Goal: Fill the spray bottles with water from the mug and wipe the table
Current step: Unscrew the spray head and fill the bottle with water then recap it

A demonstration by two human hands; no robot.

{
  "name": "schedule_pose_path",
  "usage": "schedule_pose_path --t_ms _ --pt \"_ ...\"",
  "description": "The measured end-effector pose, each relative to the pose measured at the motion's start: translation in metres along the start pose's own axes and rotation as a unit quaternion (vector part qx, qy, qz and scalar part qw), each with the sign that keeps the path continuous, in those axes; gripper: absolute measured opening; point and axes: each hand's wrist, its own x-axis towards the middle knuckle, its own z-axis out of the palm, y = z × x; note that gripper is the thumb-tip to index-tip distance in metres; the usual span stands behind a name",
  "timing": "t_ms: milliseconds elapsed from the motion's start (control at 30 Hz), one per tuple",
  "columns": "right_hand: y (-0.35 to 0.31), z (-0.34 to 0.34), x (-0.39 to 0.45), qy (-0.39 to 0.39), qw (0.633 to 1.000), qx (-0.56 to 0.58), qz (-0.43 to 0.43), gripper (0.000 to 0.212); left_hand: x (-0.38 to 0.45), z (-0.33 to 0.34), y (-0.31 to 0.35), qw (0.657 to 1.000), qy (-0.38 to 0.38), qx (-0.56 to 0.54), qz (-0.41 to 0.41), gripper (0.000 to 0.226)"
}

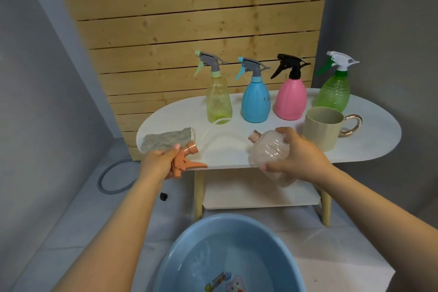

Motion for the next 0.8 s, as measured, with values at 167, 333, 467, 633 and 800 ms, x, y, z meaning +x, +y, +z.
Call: schedule_pose_path --t_ms 167,333,467,633,800 --pt "-0.003 0.001 0.002 0.031 0.994 0.101 0.043 0.094 0.007 0.030 0.004 0.997 -0.038 -0.071 -0.018 0.016" --pt "-0.005 0.007 0.005 0.022 0.985 0.164 0.041 0.094 0.012 0.054 0.004 0.996 -0.067 -0.066 -0.008 0.020" --pt "-0.007 0.009 0.007 0.022 0.981 0.192 0.035 0.094 0.012 0.068 0.005 0.996 -0.077 -0.015 0.042 0.023" --pt "-0.009 0.006 0.005 0.002 0.962 0.271 0.032 0.087 0.000 0.073 0.015 0.991 -0.079 0.016 0.106 0.013" --pt "-0.011 0.002 0.001 -0.058 0.915 0.398 0.026 0.084 -0.016 0.067 0.026 0.960 -0.230 0.006 0.162 0.029"
